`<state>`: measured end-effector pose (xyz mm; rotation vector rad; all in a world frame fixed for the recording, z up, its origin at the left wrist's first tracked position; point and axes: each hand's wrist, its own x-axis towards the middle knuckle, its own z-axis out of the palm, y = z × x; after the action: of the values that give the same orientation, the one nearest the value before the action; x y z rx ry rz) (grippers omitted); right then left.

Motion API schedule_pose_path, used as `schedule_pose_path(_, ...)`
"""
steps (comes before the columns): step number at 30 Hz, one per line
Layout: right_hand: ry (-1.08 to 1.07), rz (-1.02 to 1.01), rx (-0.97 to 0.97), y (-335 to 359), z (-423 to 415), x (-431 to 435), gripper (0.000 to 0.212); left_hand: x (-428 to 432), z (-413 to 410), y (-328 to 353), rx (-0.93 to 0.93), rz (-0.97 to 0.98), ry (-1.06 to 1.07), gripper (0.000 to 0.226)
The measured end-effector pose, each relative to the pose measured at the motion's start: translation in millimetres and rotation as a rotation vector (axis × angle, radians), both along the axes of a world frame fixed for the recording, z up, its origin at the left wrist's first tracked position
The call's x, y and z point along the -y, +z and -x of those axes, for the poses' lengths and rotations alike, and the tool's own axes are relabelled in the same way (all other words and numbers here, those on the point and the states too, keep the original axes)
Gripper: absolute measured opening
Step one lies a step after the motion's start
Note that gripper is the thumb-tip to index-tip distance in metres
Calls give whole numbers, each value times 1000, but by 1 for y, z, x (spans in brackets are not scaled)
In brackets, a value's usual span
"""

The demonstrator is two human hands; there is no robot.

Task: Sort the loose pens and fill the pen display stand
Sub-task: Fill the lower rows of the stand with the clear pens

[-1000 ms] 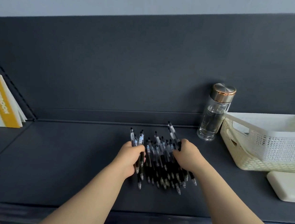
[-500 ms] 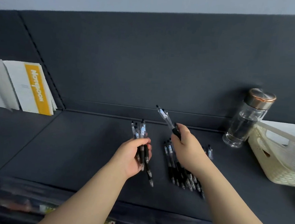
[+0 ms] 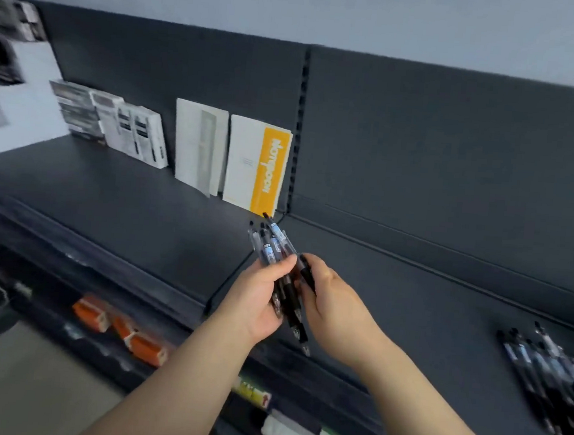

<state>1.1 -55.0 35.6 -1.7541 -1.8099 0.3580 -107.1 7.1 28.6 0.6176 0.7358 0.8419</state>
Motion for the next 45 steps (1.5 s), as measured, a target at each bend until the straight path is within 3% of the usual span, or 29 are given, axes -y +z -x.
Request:
schedule_pose_path(6,91,7,177,3,150,-80,57,-61,151,8,-95,-116,196,5)
schedule_pose_path(11,230,5,280,6,251,-132,64,-97,256,12,-113,-64,384,7)
schedule_pose_path(15,446,-14,167,9,312,-173,55,-123,327,4,-86,23,539,20)
schedule_pose_path(20,725,203,-48,8,365,-235,64,-160,402,-6,-17,96,674,9)
schedule_pose_path(22,731,282,-180,8,385,-266,60,-182,432,-7,-23,88,717,10)
schedule_pose_path(27,748,255,-429,6,442,-348,39,-258,489,-11,-52,49,721,12)
schedule_pose_path(30,723,237,-510,8,479,-406,40,-313,521,-6,-58,55,735,8)
schedule_pose_path(45,407,298,-535,17,568,-592,29,-508,614,21,67,108,713,14)
